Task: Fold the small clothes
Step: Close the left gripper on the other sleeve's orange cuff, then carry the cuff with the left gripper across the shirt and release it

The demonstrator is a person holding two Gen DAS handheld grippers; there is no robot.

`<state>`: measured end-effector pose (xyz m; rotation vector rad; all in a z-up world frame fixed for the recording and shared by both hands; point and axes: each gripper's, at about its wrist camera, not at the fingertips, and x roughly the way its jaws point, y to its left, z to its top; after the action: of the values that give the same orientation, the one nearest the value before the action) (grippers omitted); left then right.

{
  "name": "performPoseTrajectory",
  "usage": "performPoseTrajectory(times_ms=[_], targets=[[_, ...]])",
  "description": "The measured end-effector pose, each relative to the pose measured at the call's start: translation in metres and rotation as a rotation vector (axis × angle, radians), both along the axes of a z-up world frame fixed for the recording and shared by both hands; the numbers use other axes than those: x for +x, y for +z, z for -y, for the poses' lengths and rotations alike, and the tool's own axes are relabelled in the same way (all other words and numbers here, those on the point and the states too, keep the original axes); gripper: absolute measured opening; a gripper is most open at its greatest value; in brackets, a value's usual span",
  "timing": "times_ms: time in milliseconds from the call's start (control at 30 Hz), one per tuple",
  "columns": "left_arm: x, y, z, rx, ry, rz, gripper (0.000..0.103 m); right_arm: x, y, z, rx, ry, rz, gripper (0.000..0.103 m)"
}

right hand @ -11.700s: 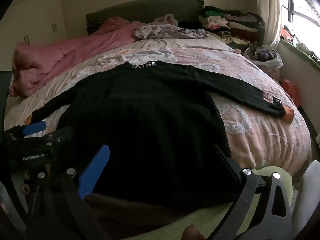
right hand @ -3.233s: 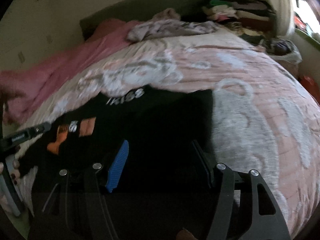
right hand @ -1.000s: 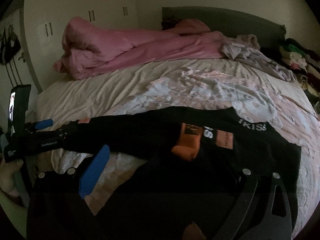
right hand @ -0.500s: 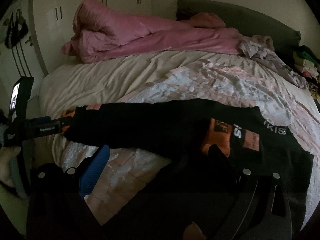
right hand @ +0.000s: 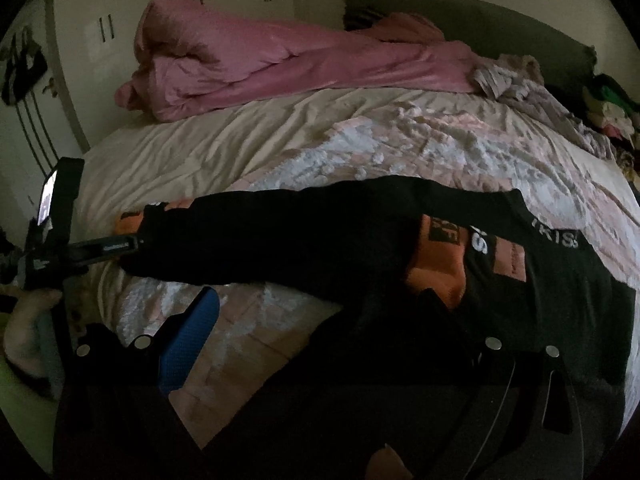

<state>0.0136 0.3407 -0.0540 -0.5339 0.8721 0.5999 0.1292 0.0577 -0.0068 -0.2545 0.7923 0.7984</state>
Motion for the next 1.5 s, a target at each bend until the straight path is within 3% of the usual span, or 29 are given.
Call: performPoseTrajectory(times_ms=[100, 300, 533, 1033, 1500], targets=[[0.002, 0.009, 0.007, 0.021, -0.015, 0.026, 0.016, 0.005, 0.000, 0.012, 0.012, -0.028, -0.007, 0.098], [0.005, 0.052, 0.029, 0.032, -0.084, 0.149, 0.014, 0.017, 0.007, 0.046, 0.059, -0.101, -0.019, 0.098], [0.038, 0.097, 0.078, 0.035, -0.224, 0.248, 0.014, 0.029, 0.015, 0.094, 0.090, -0.206, -0.006, 0.098], [0.108, 0.118, 0.189, 0.043, -0.468, 0.250, 0.012, 0.048, 0.032, 0.191, 0.162, -0.411, 0.015, 0.098], [0.160, 0.105, 0.273, 0.020, -0.628, 0.196, 0.012, 0.062, 0.028, 0.252, 0.237, -0.515, -0.014, 0.098]])
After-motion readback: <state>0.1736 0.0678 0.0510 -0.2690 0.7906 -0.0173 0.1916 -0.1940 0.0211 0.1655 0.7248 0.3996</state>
